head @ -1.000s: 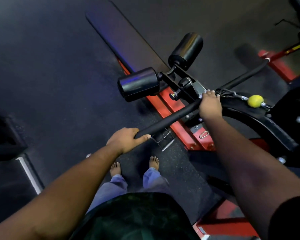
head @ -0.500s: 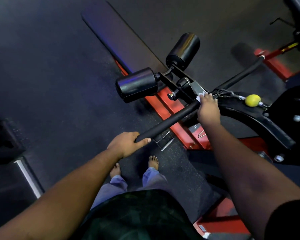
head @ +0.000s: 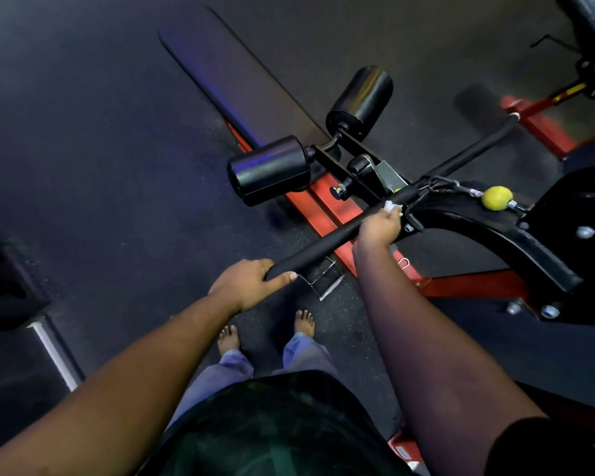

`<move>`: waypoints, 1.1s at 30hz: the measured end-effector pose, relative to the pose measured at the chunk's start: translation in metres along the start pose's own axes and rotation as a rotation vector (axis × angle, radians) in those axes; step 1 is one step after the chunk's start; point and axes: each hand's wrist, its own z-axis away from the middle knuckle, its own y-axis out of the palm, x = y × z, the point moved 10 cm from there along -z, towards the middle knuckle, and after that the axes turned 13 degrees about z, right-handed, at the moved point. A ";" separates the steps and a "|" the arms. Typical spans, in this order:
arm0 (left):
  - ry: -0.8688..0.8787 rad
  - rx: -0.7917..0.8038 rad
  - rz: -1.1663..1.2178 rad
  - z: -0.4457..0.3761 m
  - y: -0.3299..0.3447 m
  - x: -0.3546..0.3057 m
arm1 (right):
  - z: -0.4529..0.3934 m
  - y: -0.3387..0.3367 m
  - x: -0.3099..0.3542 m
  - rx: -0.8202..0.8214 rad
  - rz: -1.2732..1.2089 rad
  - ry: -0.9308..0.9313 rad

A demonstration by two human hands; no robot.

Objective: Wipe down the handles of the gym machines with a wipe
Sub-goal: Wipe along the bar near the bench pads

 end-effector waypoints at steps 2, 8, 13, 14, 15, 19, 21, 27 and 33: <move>-0.005 0.012 0.012 0.001 0.004 0.001 | 0.010 0.003 -0.005 0.057 -0.133 0.044; -0.015 0.015 -0.015 -0.001 0.005 0.005 | 0.067 0.018 -0.051 0.020 -0.429 0.227; 0.003 0.008 -0.037 -0.001 -0.004 0.001 | -0.009 -0.001 -0.008 0.008 -0.469 0.249; 0.003 0.002 -0.047 -0.001 -0.006 0.000 | -0.010 -0.002 0.000 0.017 -0.481 0.259; 0.002 -0.004 -0.056 -0.001 -0.007 0.001 | -0.004 0.002 0.003 0.043 -0.497 0.272; -0.002 0.000 -0.073 -0.002 -0.005 0.004 | 0.062 0.037 -0.031 0.145 -0.457 0.323; 0.002 0.008 -0.079 -0.003 -0.005 0.004 | 0.086 0.047 -0.053 0.217 -0.474 0.308; 0.013 0.032 -0.069 -0.003 -0.003 0.002 | 0.020 -0.009 0.013 -0.095 0.085 -0.194; 0.009 0.022 -0.075 -0.005 -0.008 0.000 | 0.025 0.017 0.028 0.002 0.893 -0.801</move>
